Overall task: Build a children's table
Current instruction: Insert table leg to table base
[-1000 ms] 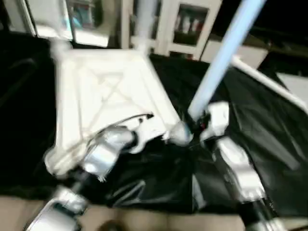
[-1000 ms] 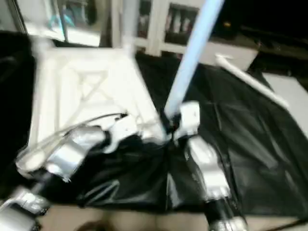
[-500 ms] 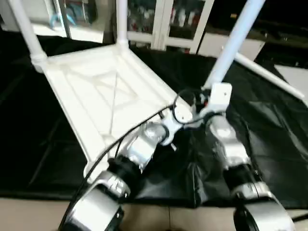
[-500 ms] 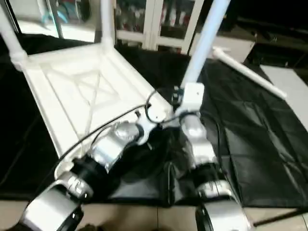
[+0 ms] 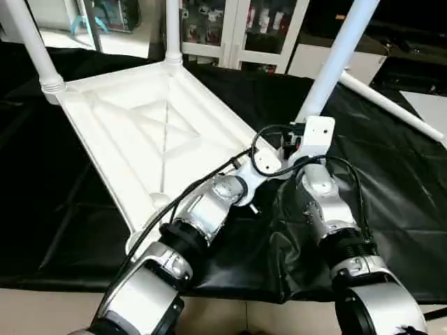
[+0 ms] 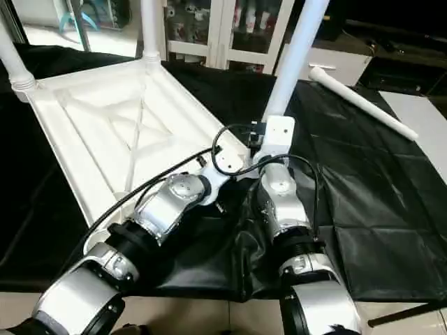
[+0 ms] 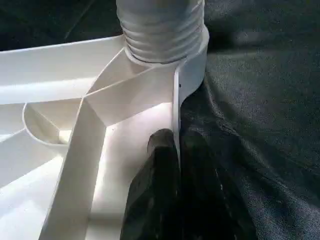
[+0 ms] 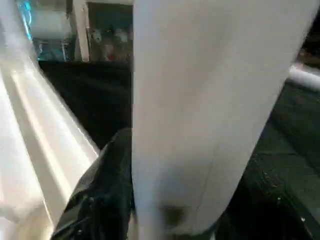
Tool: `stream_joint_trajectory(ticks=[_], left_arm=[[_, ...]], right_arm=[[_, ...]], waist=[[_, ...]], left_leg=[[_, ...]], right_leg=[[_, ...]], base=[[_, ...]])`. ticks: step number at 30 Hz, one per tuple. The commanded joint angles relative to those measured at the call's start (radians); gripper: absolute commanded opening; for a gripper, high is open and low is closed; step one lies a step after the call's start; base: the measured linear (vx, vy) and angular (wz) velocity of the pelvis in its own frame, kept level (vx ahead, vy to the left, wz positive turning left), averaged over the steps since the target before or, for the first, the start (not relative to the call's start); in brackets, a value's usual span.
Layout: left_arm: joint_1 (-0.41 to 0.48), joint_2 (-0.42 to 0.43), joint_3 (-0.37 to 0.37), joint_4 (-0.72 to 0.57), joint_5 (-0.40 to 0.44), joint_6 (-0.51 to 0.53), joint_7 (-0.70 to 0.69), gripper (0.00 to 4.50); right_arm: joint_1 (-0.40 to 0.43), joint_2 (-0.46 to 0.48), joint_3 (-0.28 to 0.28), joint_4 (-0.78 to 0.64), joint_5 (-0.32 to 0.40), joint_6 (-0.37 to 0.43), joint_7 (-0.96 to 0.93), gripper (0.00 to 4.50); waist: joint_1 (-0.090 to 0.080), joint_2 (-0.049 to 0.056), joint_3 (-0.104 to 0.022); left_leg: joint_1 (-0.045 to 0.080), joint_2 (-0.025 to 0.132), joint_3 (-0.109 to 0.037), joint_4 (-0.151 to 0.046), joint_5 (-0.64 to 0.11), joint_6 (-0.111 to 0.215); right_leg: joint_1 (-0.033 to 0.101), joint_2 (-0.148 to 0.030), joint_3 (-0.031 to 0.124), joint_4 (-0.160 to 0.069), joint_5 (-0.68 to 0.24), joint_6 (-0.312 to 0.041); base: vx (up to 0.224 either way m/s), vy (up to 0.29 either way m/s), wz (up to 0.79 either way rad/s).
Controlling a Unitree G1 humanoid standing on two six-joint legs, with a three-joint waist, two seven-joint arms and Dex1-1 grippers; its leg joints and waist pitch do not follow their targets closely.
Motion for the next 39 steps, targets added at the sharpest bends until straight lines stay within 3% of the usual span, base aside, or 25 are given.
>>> stream_joint_trajectory(ticks=[1, 4, 12, 17, 22, 24, 27, 30, 32, 33, 35, 37, 39], left_arm=[[-0.031, 0.007, 0.019, -0.009, 0.002, -0.051, 0.015, 0.00], [-0.032, 0.015, 0.017, -0.001, 0.002, -0.057, 0.001, 0.00], [-0.038, 0.021, 0.015, 0.011, 0.001, -0.065, -0.011, 0.00], [-0.038, 0.023, 0.013, 0.014, 0.000, -0.068, -0.018, 0.00], [-0.032, 0.033, 0.009, 0.014, 0.001, -0.074, -0.026, 0.00], [-0.019, 0.047, 0.003, 0.007, -0.001, -0.083, -0.056, 0.00], [0.004, 0.064, -0.006, -0.011, -0.010, -0.099, -0.102, 0.00], [0.031, 0.085, -0.019, -0.039, -0.015, -0.106, -0.149, 0.00], [0.065, 0.117, -0.037, -0.076, -0.019, -0.109, -0.206, 0.00], [0.100, 0.151, -0.056, -0.117, -0.029, -0.119, -0.272, 0.00], [0.141, 0.194, -0.085, -0.172, -0.050, -0.166, -0.376, 0.00], [0.194, 0.251, -0.118, -0.247, -0.077, -0.198, -0.495, 0.00], [0.230, 0.289, -0.140, -0.304, -0.106, -0.218, -0.584, 0.00]], right_arm=[[0.055, -0.005, -0.006, 0.072, -0.009, 0.051, 0.008, 2.68], [0.062, -0.018, 0.012, 0.015, -0.009, 0.048, 0.068, 2.90], [0.078, -0.033, 0.022, -0.069, -0.012, 0.058, 0.141, 3.60], [0.098, -0.040, 0.021, -0.135, -0.006, 0.078, 0.166, 4.02], [0.159, -0.057, 0.026, -0.278, 0.005, 0.113, 0.206, 4.35], [0.227, -0.086, 0.030, -0.395, 0.000, 0.160, 0.228, 4.46], [0.287, -0.115, 0.022, -0.484, 0.004, 0.203, 0.238, 4.46], [0.330, -0.147, 0.013, -0.538, 0.010, 0.227, 0.260, 4.46], [0.373, -0.187, 0.001, -0.587, 0.025, 0.260, 0.301, 4.46], [0.406, -0.224, -0.010, -0.620, 0.070, 0.280, 0.383, 4.46], [0.444, -0.273, -0.015, -0.666, 0.141, 0.293, 0.519, 4.46], [0.494, -0.347, -0.006, -0.714, 0.237, 0.276, 0.740, 4.46], [0.522, -0.403, 0.001, -0.728, 0.262, 0.256, 0.851, 4.46]], waist=[[0.004, 0.003, -0.058], [0.007, 0.003, -0.058], [0.012, 0.000, -0.060], [0.016, -0.002, -0.063], [0.023, -0.002, -0.064], [0.027, -0.004, -0.062], [0.030, -0.005, -0.059], [0.028, -0.004, -0.058], [0.031, 0.006, -0.055], [0.032, 0.002, -0.054], [0.038, 0.008, -0.050], [0.042, 0.004, -0.046], [0.049, 0.006, -0.043]], left_leg=[[0.021, 0.062, -0.018, -0.072, -0.248, 0.026], [0.019, 0.062, -0.014, -0.069, -0.177, 0.057], [0.022, 0.063, -0.005, -0.064, -0.161, 0.078], [0.023, 0.060, 0.000, -0.055, -0.086, 0.118], [0.026, 0.062, 0.001, -0.052, -0.076, 0.134], [0.025, 0.061, 0.001, -0.052, -0.075, 0.139], [0.024, 0.061, 0.000, -0.054, -0.084, 0.138], [0.023, 0.062, -0.002, -0.058, -0.145, 0.115], [0.026, 0.065, -0.004, -0.060, -0.169, 0.103], [0.026, 0.065, -0.003, -0.062, -0.190, 0.099], [0.026, 0.066, -0.004, -0.065, -0.218, 0.097], [0.027, 0.072, -0.006, -0.069, -0.265, 0.088], [0.027, 0.075, -0.006, -0.072, -0.283, 0.086]], right_leg=[[0.026, -0.065, 0.043, -0.063, -0.163, -0.179], [0.031, -0.058, 0.041, -0.051, -0.068, -0.198], [0.030, -0.057, 0.044, -0.049, -0.065, -0.217], [0.033, -0.055, 0.046, -0.036, 0.043, -0.245], [0.032, -0.056, 0.048, -0.036, 0.045, -0.248], [0.034, -0.054, 0.048, -0.037, 0.045, -0.243], [0.033, -0.054, 0.048, -0.042, 0.014, -0.234], [0.032, -0.057, 0.048, -0.050, -0.072, -0.226], [0.029, -0.056, 0.049, -0.052, -0.098, -0.217], [0.032, -0.055, 0.049, -0.055, -0.110, -0.212], [0.028, -0.057, 0.050, -0.060, -0.146, -0.206], [0.030, -0.062, 0.051, -0.066, -0.210, -0.194], [0.027, -0.064, 0.055, -0.070, -0.255, -0.183]], base=[[0.000, 0.000, 0.00], [0.000, 0.000, 0.00], [0.000, 0.000, 0.00], [0.000, 0.000, 0.00], [0.000, 0.000, 0.00], [0.000, 0.000, 0.00], [0.000, 0.000, 0.00], [0.000, 0.000, 0.00], [0.000, 0.000, 0.00], [0.000, 0.000, 0.00], [0.000, 0.000, 0.00], [0.000, 0.000, 0.00], [0.000, 0.000, 0.00]])
